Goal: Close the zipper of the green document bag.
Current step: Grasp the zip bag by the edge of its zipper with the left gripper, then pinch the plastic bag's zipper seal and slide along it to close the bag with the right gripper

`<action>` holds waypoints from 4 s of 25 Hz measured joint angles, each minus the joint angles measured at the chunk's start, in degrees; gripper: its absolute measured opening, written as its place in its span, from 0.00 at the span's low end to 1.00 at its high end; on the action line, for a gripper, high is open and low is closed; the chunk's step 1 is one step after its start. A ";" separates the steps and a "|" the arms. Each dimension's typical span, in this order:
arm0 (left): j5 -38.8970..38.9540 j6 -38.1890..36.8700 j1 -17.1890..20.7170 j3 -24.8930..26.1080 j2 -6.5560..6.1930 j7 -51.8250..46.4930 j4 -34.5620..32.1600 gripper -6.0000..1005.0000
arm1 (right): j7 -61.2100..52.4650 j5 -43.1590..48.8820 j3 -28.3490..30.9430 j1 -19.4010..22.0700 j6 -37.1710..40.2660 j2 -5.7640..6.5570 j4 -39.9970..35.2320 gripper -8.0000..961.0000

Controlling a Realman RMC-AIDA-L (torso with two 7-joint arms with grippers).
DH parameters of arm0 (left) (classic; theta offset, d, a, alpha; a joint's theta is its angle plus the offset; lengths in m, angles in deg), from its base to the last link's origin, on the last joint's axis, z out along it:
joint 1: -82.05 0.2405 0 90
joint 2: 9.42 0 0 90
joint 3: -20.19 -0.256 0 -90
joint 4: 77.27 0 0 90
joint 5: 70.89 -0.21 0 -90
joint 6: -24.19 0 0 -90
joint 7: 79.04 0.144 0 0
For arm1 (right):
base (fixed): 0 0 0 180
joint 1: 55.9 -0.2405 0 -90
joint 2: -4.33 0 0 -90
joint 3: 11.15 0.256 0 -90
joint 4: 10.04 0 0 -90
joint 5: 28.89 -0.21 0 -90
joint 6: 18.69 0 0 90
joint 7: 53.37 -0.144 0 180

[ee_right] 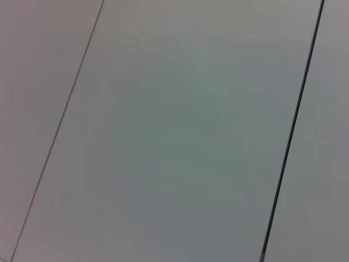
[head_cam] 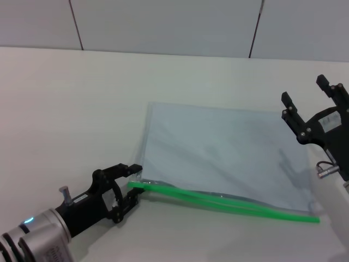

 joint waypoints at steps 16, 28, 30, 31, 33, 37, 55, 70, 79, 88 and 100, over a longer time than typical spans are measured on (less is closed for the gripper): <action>1.09 3.60 -4.58 -0.43 0.13 9.10 -0.13 0.45 | 0.00 0.01 0.01 -0.57 -0.03 -0.04 0.39 0.76; 0.86 6.44 -6.31 -0.71 0.22 10.55 -0.74 0.44 | 0.00 0.35 -0.07 -1.47 -0.53 -0.09 0.39 0.76; 0.82 6.44 -6.32 -0.71 0.22 10.57 -0.74 0.43 | 0.00 0.36 -0.21 -1.48 -0.53 -0.10 0.39 0.76; 0.80 6.44 -6.33 -0.71 0.22 10.64 -0.74 0.43 | 0.00 0.33 -0.35 -1.49 -0.53 -0.10 0.39 0.76; 0.76 6.44 -6.34 -0.71 0.22 10.84 -0.74 0.42 | 0.00 0.21 -0.65 -1.54 -0.53 -0.11 0.39 0.76; 0.76 6.44 -6.34 -0.71 0.30 11.20 -0.74 0.37 | 0.00 0.13 -0.80 -1.58 -0.53 -0.09 0.39 0.76; 1.27 7.63 -6.09 -0.18 0.35 11.49 -1.62 0.06 | 0.00 4.51 -13.24 -6.68 -0.55 0.21 -0.13 0.76; 1.09 7.17 -6.43 -0.28 0.14 12.75 -2.31 0.06 | 0.25 19.83 -18.48 -12.83 -13.94 -0.45 2.23 0.73; 0.85 7.11 -7.04 -0.59 0.12 13.05 -2.92 0.05 | 7.61 19.57 -18.21 -14.18 -20.76 -1.04 3.65 0.66; 0.85 7.09 -6.92 -0.70 0.13 13.57 -2.94 0.05 | 13.81 19.34 -17.63 -13.78 -21.67 -1.15 3.73 0.62; 0.69 6.22 -6.69 -0.88 0.21 14.86 -3.12 0.05 | 17.47 19.16 -16.14 -13.59 -23.77 -1.24 3.96 0.32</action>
